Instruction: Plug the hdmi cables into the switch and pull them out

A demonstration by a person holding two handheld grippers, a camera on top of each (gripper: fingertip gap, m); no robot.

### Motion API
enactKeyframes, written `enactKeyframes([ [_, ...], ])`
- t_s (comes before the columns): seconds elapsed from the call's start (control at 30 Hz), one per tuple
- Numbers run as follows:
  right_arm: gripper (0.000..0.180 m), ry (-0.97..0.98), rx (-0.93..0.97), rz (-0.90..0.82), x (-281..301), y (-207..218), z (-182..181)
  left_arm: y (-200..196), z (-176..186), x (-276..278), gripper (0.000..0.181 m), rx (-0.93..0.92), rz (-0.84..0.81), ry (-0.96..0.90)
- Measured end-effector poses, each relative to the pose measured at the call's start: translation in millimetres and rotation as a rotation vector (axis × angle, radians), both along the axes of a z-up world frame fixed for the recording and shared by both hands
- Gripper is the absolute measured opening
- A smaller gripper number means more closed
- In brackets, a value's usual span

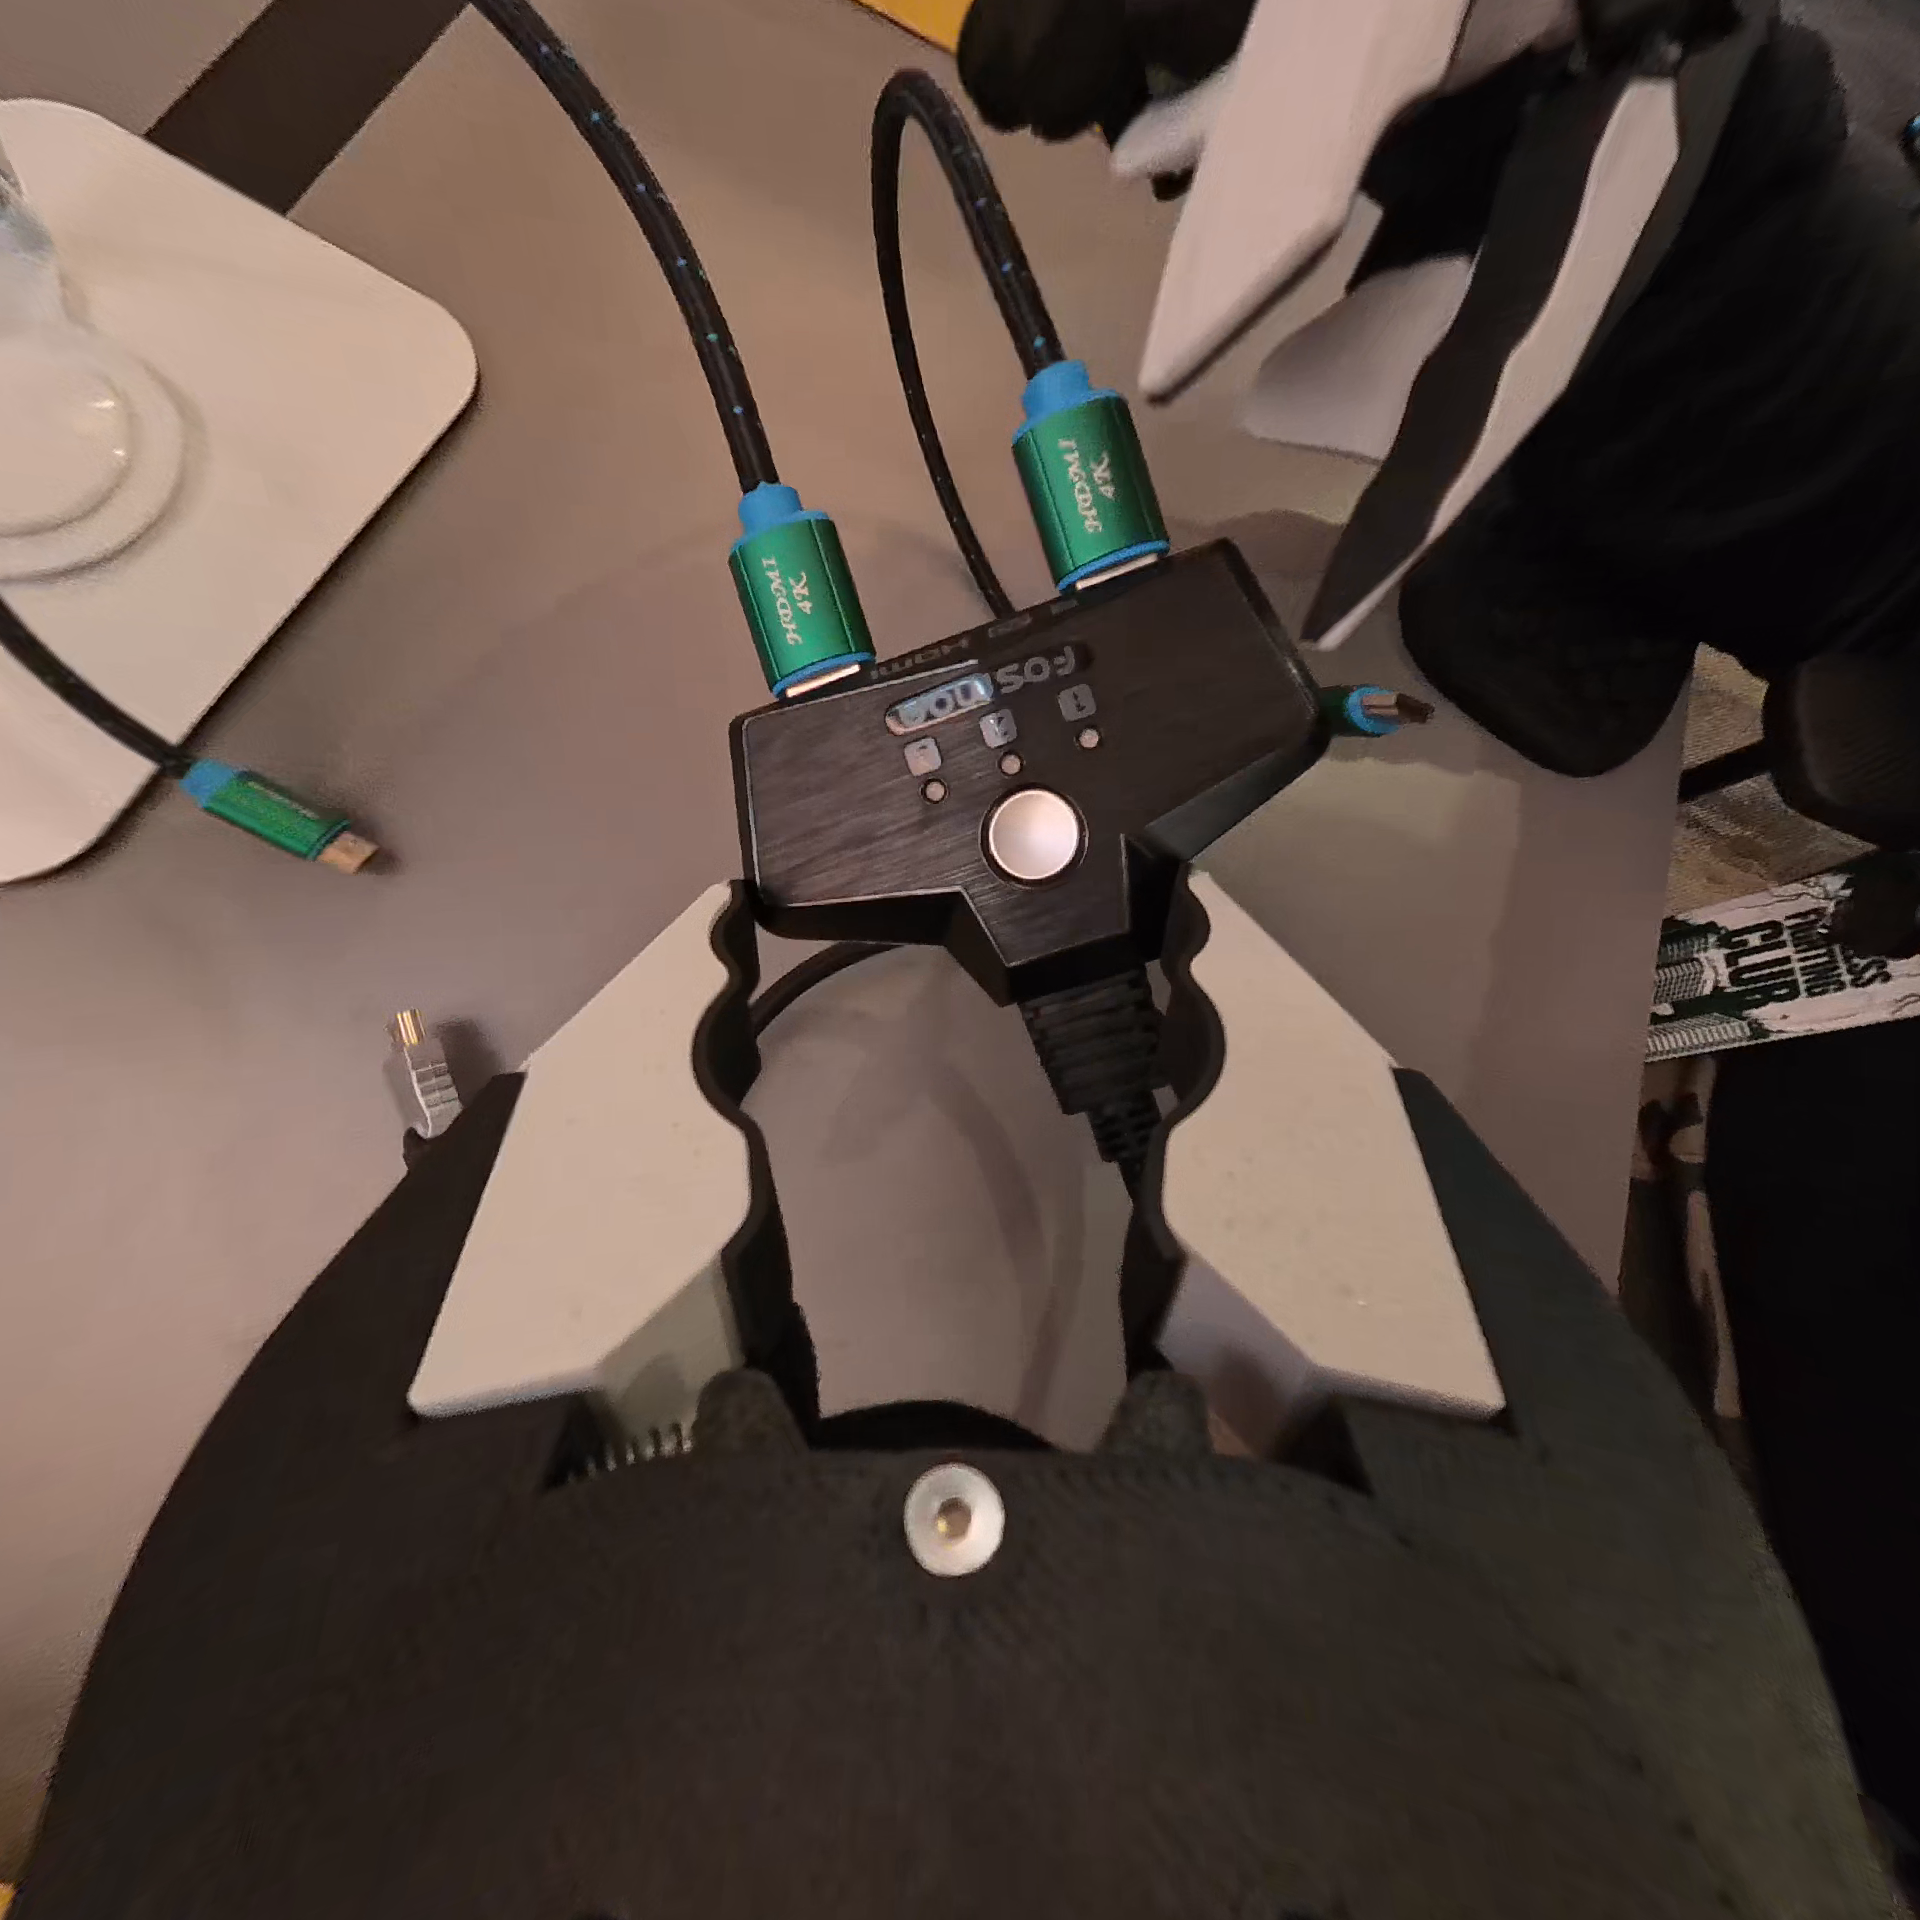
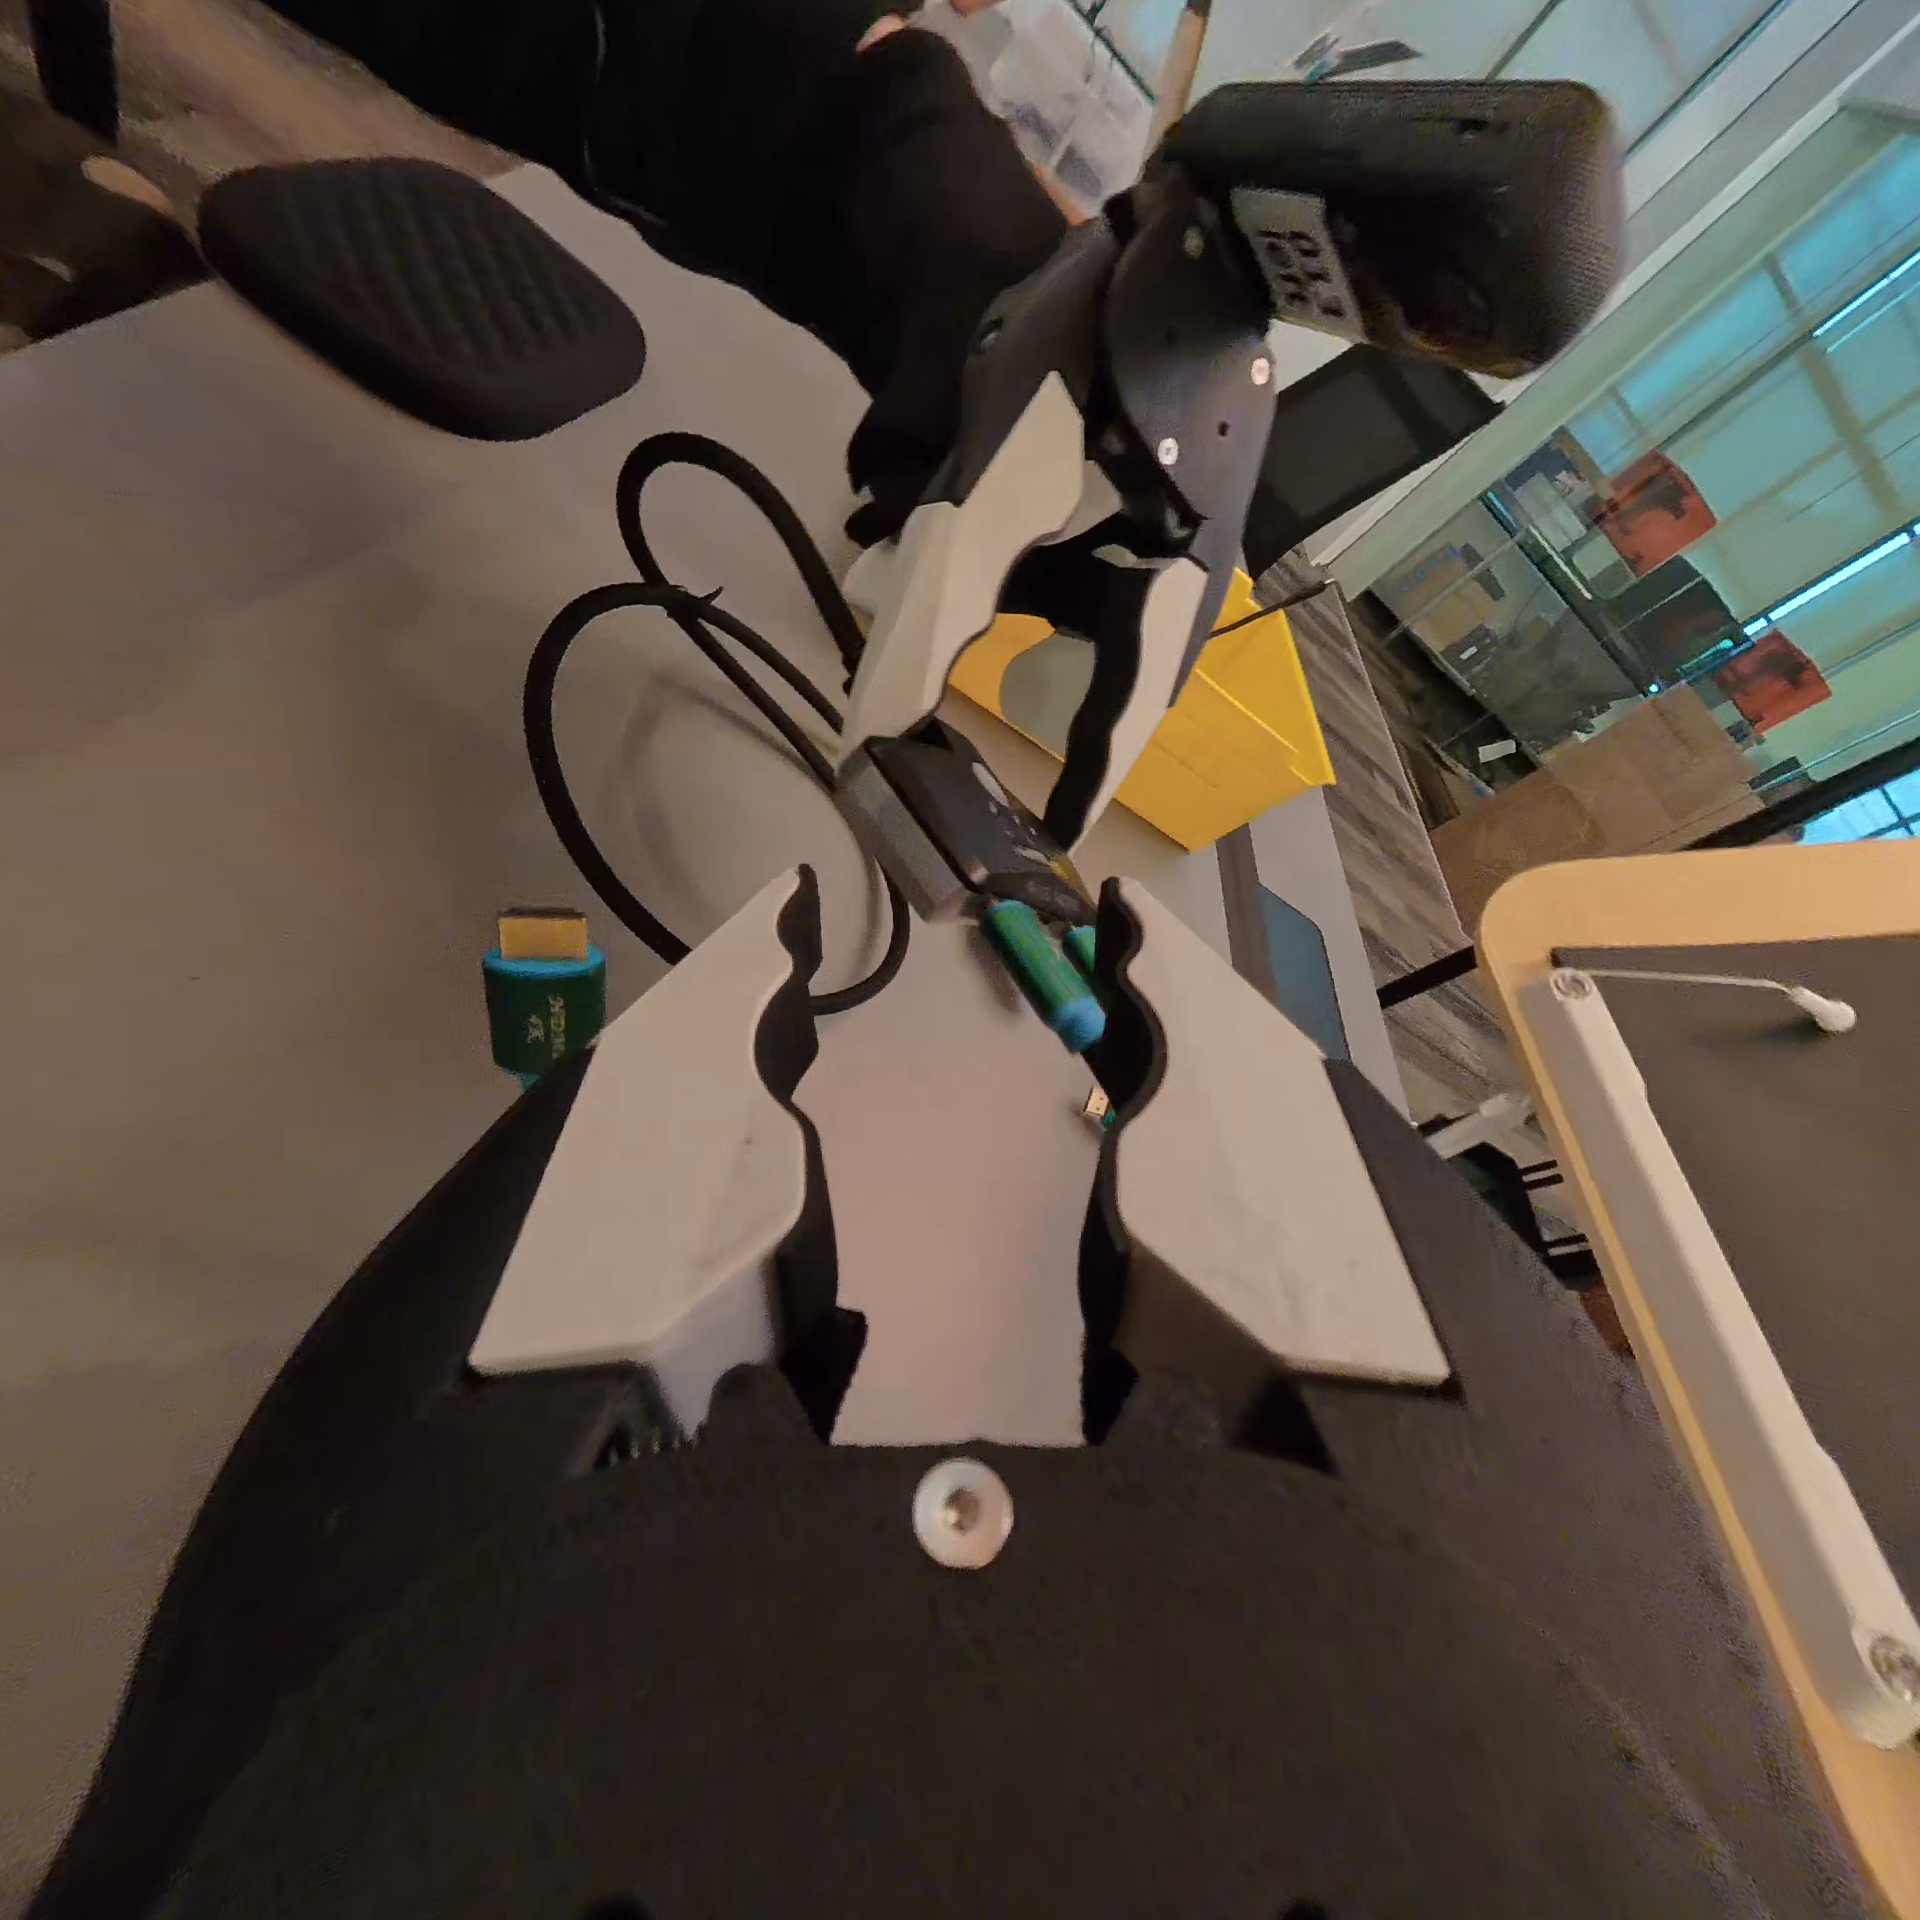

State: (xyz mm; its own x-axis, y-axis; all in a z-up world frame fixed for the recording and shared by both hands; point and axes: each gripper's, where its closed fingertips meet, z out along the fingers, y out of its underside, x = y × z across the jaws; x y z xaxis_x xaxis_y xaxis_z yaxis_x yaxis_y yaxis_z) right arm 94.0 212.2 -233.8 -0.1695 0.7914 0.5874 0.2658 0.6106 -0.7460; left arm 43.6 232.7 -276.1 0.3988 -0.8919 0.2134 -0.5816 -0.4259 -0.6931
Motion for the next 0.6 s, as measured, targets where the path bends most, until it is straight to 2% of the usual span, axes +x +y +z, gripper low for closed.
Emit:
enactKeyframes([
  [0.23,0.052,-0.118,0.275,-0.034,-42.1,-13.8,-22.9,-7.1,-6.7,2.0,0.077,-0.034,0.01,0.034],
  [0.37,0.044,-0.151,0.417,-0.079,-59.0,-10.4,-36.6,-11.0,-11.0,3.6,0.077,-0.063,0.029,0.042],
  [0.43,0.034,-0.173,0.483,-0.091,-66.0,-11.6,-42.6,-15.6,-11.8,6.4,0.077,-0.093,0.029,0.027],
  [0.6,0.03,-0.222,0.514,-0.074,-73.2,-19.4,-54.1,-24.0,-18.7,1.7,0.077,-0.09,0.027,0.072],
])
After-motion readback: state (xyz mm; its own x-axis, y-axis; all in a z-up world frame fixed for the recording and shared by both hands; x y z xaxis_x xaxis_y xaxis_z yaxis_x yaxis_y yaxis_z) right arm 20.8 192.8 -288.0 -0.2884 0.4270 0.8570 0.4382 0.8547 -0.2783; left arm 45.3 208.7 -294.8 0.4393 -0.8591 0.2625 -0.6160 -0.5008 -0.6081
